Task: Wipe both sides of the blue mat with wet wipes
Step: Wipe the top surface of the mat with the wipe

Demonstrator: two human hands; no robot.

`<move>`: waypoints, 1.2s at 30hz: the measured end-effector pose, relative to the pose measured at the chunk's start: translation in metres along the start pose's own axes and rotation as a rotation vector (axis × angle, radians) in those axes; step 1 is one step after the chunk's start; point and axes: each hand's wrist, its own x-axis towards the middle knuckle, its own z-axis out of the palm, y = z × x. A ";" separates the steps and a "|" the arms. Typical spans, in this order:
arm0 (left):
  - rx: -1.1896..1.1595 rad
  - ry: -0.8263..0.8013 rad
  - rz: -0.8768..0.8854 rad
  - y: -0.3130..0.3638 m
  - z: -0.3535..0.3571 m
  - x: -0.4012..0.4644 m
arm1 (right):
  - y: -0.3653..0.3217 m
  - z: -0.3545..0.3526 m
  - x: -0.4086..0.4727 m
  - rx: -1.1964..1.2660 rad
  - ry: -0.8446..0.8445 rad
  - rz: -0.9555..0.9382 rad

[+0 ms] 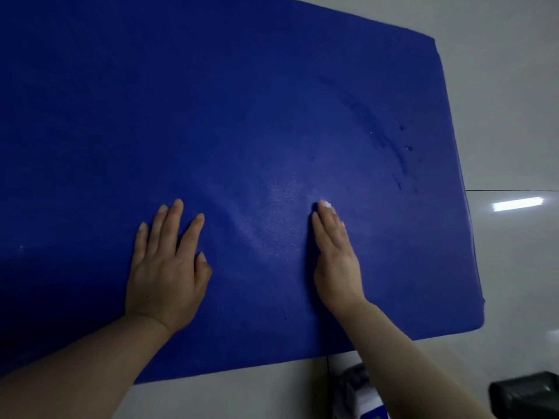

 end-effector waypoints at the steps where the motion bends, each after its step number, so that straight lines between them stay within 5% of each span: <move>1: -0.001 0.003 0.002 0.000 -0.001 0.000 | 0.011 -0.006 0.000 -0.018 -0.001 -0.011; 6: -0.004 0.005 -0.001 0.001 0.001 0.000 | 0.057 -0.032 0.006 -0.072 0.210 0.605; 8: 0.000 -0.002 -0.004 0.001 0.001 0.000 | 0.022 -0.018 0.013 -0.062 0.189 0.423; 11: 0.007 -0.005 -0.003 0.000 0.000 0.000 | -0.036 0.016 0.003 0.000 0.010 -0.120; 13: 0.009 -0.005 -0.002 0.000 0.000 0.000 | -0.043 0.019 0.003 -0.007 -0.085 -0.267; 15: 0.000 -0.003 0.001 0.001 0.000 0.000 | -0.014 0.004 0.012 -0.023 -0.010 -0.130; 19: -0.006 0.006 0.004 0.001 0.001 0.000 | 0.051 -0.030 0.023 -0.061 0.183 0.586; 21: -0.009 0.006 0.004 0.001 0.000 0.000 | 0.025 -0.022 0.015 -0.080 0.207 0.494; 24: -0.005 0.001 -0.002 0.000 -0.002 0.000 | -0.033 0.011 -0.023 -0.040 0.022 0.003; 26: -0.006 0.000 0.001 0.001 -0.001 0.000 | -0.040 0.014 -0.034 -0.035 -0.082 -0.152; 28: -0.008 0.003 0.002 0.000 0.000 0.000 | -0.013 0.001 -0.026 -0.041 -0.006 -0.033; 32: 0.002 0.007 0.002 0.001 0.001 0.000 | 0.032 -0.027 0.009 -0.033 0.171 0.586; 34: 0.001 0.003 0.003 0.002 0.000 0.000 | 0.005 -0.017 0.027 -0.006 0.166 0.503; 36: 0.001 -0.002 0.001 0.001 0.000 0.000 | -0.030 0.008 0.032 0.035 0.079 0.158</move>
